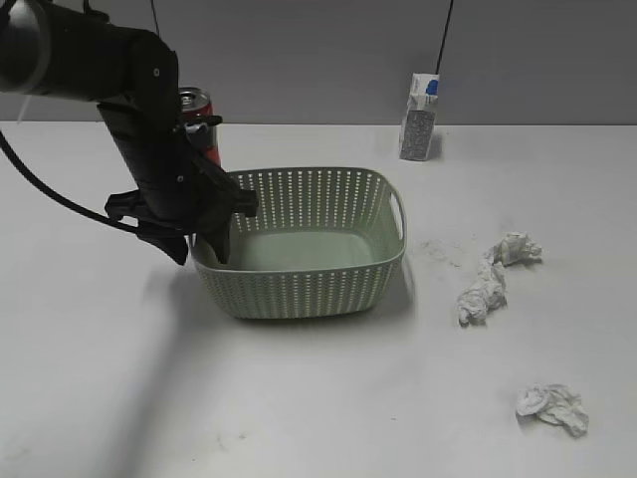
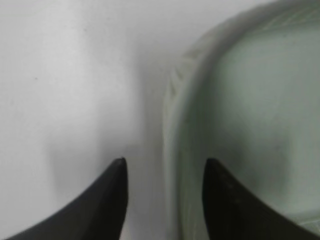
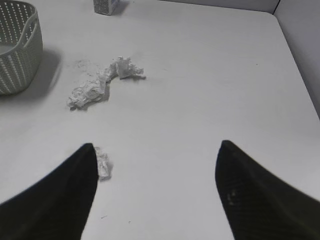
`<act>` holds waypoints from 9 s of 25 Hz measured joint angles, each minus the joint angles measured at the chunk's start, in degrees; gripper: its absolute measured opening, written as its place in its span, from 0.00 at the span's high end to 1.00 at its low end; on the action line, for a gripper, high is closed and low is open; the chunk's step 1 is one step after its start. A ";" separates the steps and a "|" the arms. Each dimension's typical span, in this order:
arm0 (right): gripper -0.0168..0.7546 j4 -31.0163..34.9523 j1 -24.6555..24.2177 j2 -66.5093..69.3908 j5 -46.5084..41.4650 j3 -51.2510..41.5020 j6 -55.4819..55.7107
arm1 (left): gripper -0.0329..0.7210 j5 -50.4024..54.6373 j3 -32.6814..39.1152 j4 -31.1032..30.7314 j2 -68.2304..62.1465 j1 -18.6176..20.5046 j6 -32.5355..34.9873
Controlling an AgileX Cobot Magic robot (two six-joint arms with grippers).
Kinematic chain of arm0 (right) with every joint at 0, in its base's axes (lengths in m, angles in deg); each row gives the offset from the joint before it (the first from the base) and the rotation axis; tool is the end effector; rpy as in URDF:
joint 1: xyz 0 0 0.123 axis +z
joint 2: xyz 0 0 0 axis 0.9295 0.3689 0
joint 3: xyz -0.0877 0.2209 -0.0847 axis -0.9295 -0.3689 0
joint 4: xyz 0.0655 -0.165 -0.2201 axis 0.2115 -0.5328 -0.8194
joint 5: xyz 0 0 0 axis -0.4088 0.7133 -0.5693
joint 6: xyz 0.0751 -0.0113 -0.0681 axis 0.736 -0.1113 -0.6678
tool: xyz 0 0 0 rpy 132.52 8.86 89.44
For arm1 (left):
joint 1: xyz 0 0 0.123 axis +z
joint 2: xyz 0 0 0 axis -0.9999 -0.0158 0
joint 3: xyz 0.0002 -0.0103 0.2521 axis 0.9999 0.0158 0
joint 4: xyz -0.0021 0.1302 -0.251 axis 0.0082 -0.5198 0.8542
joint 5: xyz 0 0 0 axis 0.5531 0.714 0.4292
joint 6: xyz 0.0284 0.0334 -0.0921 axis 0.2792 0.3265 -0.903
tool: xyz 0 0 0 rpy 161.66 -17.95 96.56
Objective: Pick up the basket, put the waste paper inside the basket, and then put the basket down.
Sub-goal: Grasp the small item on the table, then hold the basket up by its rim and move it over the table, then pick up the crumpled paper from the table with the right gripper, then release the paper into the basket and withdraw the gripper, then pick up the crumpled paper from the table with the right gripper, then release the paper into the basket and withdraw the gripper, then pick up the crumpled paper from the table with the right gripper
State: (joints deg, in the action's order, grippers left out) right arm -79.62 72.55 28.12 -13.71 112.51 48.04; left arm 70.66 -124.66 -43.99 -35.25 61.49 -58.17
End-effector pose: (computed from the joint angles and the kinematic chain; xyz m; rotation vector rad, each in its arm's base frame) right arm 0.0788 0.0111 0.2730 -0.1388 1.9962 0.0783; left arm 0.3628 -0.2076 0.0904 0.2910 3.0411 -0.3047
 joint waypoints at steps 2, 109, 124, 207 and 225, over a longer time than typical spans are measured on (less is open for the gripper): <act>0.26 0.00 0.00 0.00 0.00 0.00 0.00 | 0.55 -0.07 0.00 0.00 0.00 0.00 -0.05; 0.17 20.86 32.62 107.66 21.49 56.37 -18.50 | 0.95 -2.82 12.08 -5.70 14.28 -0.31 -5.70; 0.20 1.74 14.68 103.54 11.74 45.65 5.36 | 0.95 -2.77 12.08 -5.70 14.28 -0.31 -5.70; 0.31 -0.84 22.57 92.54 37.04 3.91 7.56 | 0.94 -3.28 12.08 -5.70 14.28 -0.31 -5.70; 0.98 9.43 22.57 84.52 34.21 17.87 -0.52 | 0.93 -3.35 12.08 -5.75 14.28 -0.31 -5.70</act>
State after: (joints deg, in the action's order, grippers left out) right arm -70.18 95.11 112.63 20.50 130.38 47.52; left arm 67.31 -112.57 -49.74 -20.96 61.19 -63.86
